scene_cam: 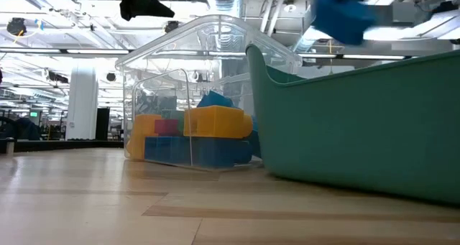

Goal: Pick & Place Toys
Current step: Put the blue game pieces into the transparent bin

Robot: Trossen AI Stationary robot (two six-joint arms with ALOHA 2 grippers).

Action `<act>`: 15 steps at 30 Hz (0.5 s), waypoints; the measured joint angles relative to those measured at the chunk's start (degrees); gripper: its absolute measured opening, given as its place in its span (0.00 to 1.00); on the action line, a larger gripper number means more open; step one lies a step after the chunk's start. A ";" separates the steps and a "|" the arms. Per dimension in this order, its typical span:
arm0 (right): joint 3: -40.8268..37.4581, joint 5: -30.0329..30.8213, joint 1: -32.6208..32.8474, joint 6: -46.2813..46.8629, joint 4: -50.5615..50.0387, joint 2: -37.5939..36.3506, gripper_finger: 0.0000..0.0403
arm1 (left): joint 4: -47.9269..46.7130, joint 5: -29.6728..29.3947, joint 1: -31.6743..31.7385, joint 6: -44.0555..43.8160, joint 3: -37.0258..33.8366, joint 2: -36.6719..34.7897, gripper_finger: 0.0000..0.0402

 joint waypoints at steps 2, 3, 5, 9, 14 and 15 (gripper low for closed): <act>0.04 -1.58 -3.55 0.20 8.47 1.93 0.72 | 0.04 0.00 0.01 0.00 0.00 0.00 0.72; 0.01 -2.92 -5.23 0.20 12.22 3.22 0.72 | 0.13 0.00 0.02 0.00 0.00 0.00 0.72; 0.01 -6.92 -8.44 0.23 22.06 6.95 0.72 | 0.18 0.00 0.02 0.28 0.00 -0.06 0.72; 0.06 -18.61 -12.12 5.15 42.75 15.13 0.72 | 0.56 0.04 0.02 1.27 0.00 -0.83 0.72; 4.58 -27.36 -10.96 8.18 49.37 23.80 0.72 | 0.39 0.10 0.00 1.16 0.00 -3.20 0.72; 5.82 -27.57 -10.40 7.87 49.39 25.10 0.72 | 0.42 0.12 0.00 0.77 0.00 -3.78 0.72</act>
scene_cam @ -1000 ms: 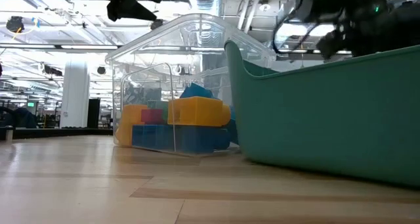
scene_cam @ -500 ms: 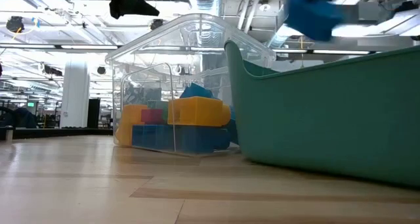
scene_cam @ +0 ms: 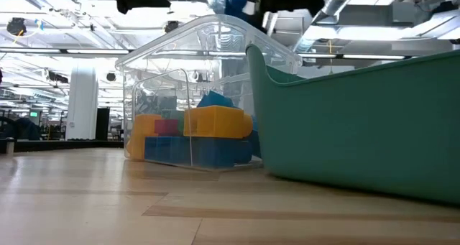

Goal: Pick & Place Toys
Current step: Put the blue game pieces into the transparent bin

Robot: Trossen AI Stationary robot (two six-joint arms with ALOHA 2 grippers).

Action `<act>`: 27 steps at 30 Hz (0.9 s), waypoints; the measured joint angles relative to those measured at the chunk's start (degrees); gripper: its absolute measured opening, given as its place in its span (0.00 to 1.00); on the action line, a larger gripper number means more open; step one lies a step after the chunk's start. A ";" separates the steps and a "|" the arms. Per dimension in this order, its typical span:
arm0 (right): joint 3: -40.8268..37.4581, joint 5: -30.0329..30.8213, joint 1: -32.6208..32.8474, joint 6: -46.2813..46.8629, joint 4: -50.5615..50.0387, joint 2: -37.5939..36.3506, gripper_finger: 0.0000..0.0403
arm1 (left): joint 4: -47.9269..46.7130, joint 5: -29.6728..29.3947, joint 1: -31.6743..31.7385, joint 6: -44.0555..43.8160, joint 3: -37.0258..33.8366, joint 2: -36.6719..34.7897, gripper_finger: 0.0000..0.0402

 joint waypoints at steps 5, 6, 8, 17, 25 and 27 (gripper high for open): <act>3.60 -1.59 0.92 -1.01 -1.34 3.16 0.72 | -0.23 0.01 -0.15 -1.14 0.00 -2.71 0.72; 4.25 -1.54 0.86 -1.28 -0.72 3.50 0.72 | 0.21 0.04 -0.21 -1.16 0.06 -3.22 0.72; 4.37 -1.51 0.82 -1.32 -1.16 3.53 0.72 | -0.54 0.15 -0.29 -1.08 0.00 -4.20 0.72; 4.36 -1.27 0.85 -1.35 -1.90 3.57 0.73 | -0.24 0.30 -0.28 -0.92 0.02 -5.49 0.72; 4.18 -2.41 -0.11 -1.24 -6.54 4.45 0.94 | -0.55 1.96 -0.28 -0.88 0.02 -5.47 0.72; 4.30 -2.44 -0.22 -1.02 -5.90 4.26 0.91 | -0.57 1.96 -0.28 -0.74 0.02 -5.47 0.72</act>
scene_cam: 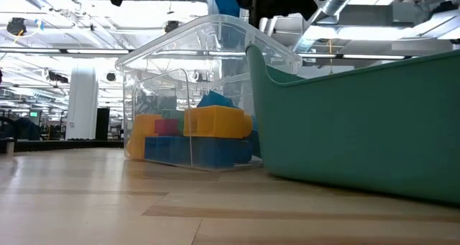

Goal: Pick & Place Toys
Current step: Put the blue game pieces into the transparent bin, then put the yellow game piece into the transparent bin

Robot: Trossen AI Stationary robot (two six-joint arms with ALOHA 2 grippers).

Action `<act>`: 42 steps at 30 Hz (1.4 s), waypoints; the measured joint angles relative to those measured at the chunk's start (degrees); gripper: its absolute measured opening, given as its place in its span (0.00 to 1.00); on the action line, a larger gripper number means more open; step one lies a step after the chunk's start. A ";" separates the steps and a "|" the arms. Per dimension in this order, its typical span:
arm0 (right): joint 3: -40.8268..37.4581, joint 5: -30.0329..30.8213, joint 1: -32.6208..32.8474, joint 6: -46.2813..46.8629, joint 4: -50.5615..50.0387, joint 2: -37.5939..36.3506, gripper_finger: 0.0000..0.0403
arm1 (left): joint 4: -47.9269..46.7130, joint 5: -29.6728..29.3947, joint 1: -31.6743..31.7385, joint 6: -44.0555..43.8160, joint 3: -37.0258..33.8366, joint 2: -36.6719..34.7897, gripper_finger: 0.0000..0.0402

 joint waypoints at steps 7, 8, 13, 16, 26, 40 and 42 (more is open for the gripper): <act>0.02 -4.37 -1.14 2.39 -0.14 0.02 0.89 | 0.04 0.04 0.00 2.87 0.00 0.00 0.72; 0.02 -5.38 -1.42 2.64 -0.25 0.02 0.90 | 0.02 0.02 0.00 3.23 0.00 0.00 0.72; 0.02 -7.91 -2.71 3.28 -0.75 0.04 0.97 | 0.04 0.01 0.00 4.48 0.00 0.00 0.72; 0.02 -9.53 -3.25 3.88 -0.93 0.04 0.99 | 0.04 -0.32 0.00 4.50 0.00 0.00 0.72; 0.02 -10.92 -6.16 4.09 -2.59 -1.14 0.99 | 0.41 -0.63 0.45 5.90 0.00 0.00 0.72; 0.02 -6.93 -22.52 -28.66 -46.26 -8.36 0.99 | 12.02 -15.69 12.00 6.82 -0.02 0.02 0.72; -0.42 -4.94 -22.73 -34.41 -50.69 -7.49 0.99 | 12.44 -16.90 13.55 3.87 -0.02 0.02 0.72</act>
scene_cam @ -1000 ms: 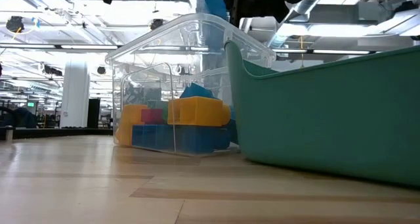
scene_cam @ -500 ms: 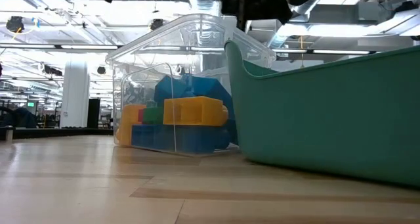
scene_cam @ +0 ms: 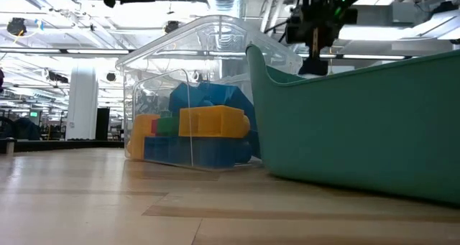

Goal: Pick & Place Toys
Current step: Put the yellow game piece into the transparent bin

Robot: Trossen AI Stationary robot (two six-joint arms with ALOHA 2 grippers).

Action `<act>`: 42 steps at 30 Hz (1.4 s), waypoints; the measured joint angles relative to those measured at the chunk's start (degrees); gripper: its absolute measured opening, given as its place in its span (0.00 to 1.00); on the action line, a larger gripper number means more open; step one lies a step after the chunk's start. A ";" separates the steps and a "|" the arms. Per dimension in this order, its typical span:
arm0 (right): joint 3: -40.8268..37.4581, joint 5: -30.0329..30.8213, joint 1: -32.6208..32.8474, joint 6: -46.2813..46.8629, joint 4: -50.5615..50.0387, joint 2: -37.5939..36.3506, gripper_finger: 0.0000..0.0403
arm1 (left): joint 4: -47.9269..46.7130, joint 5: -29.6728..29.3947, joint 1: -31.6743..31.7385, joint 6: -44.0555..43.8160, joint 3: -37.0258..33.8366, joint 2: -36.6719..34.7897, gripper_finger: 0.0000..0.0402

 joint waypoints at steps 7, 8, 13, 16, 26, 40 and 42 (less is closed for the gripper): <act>-9.02 1.72 -1.61 -8.89 0.71 -2.56 0.97 | 0.03 -0.20 5.45 -9.94 0.00 0.02 0.72; -10.60 1.86 -1.35 -10.17 0.65 -2.47 0.97 | 0.07 0.29 6.11 -10.45 0.00 0.00 0.72; -16.41 2.84 -0.08 -17.23 4.79 -2.61 0.92 | 0.07 2.31 9.16 -11.69 0.00 0.00 0.72; -20.08 3.56 1.84 -18.11 13.83 -2.63 0.87 | 0.04 4.82 10.86 -13.01 0.00 0.00 0.72; -30.47 9.18 8.56 -16.34 36.66 -1.04 0.76 | 0.03 9.47 11.47 -14.70 0.00 0.00 0.72; -36.19 18.28 15.35 -14.00 51.33 6.18 0.75 | 0.03 18.48 11.47 -15.10 0.00 -0.45 0.72; -36.02 19.51 16.39 -13.46 52.37 6.98 0.75 | 0.31 19.53 11.47 -15.13 0.00 -0.86 0.72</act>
